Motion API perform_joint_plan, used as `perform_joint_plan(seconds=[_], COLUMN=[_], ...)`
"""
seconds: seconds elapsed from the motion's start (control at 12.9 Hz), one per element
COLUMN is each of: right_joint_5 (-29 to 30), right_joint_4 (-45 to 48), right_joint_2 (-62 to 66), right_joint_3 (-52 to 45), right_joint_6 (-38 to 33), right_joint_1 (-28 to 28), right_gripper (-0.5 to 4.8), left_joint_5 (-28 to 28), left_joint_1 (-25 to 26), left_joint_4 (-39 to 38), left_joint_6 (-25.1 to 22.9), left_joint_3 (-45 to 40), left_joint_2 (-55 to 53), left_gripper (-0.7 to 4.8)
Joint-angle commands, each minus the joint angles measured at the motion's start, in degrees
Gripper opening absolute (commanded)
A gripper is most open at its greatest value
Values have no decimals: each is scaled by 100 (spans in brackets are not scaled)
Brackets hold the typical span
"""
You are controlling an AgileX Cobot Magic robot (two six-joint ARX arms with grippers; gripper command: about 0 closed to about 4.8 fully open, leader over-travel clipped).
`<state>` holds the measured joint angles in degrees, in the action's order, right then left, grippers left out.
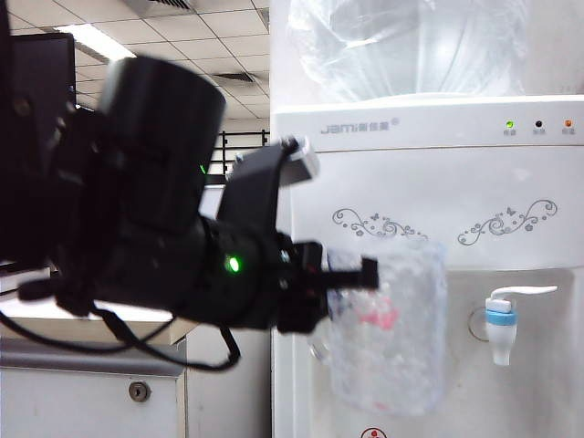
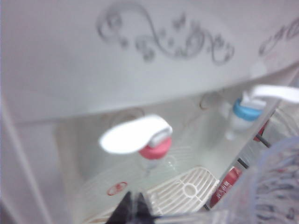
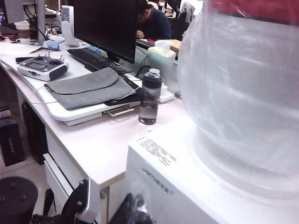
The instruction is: Pick up the plastic mug from the left desk, go to the cold water outlet of the water dispenser, press the vertical switch to get some water, then put the mug back on the desk.
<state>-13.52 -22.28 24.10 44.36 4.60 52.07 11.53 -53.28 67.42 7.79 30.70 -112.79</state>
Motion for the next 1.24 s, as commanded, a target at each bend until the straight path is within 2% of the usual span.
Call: perform_joint_plan(seconds=[0.08,0.23,0.31,0.46,1.24], right_joint_5=[-11,-11,-138,-205,-352], right_joint_4=[-179,-195,-195,-192,-243], right_joint_2=[-9,-9,-11,-9,-11], right_joint_3=[13,13,13,13,13], right_joint_6=[15,15,15,15,15], right_joint_1=[2,2,4,4,4], right_gripper=[-1,-1,-1,-1,-1], left_joint_5=[-39,-39,-398,-579,-588], left_joint_1=[-55,-57,-98,-136,-136], left_joint_4=[210,208,103,42,33], left_joint_6=[39,35,17,59,57], left_joint_3=[306,632,1375,1379,1381], left_joint_2=[-256,-455,-1047,-1075,-1075], left_gripper=[-7,-7,-7,-6,-6])
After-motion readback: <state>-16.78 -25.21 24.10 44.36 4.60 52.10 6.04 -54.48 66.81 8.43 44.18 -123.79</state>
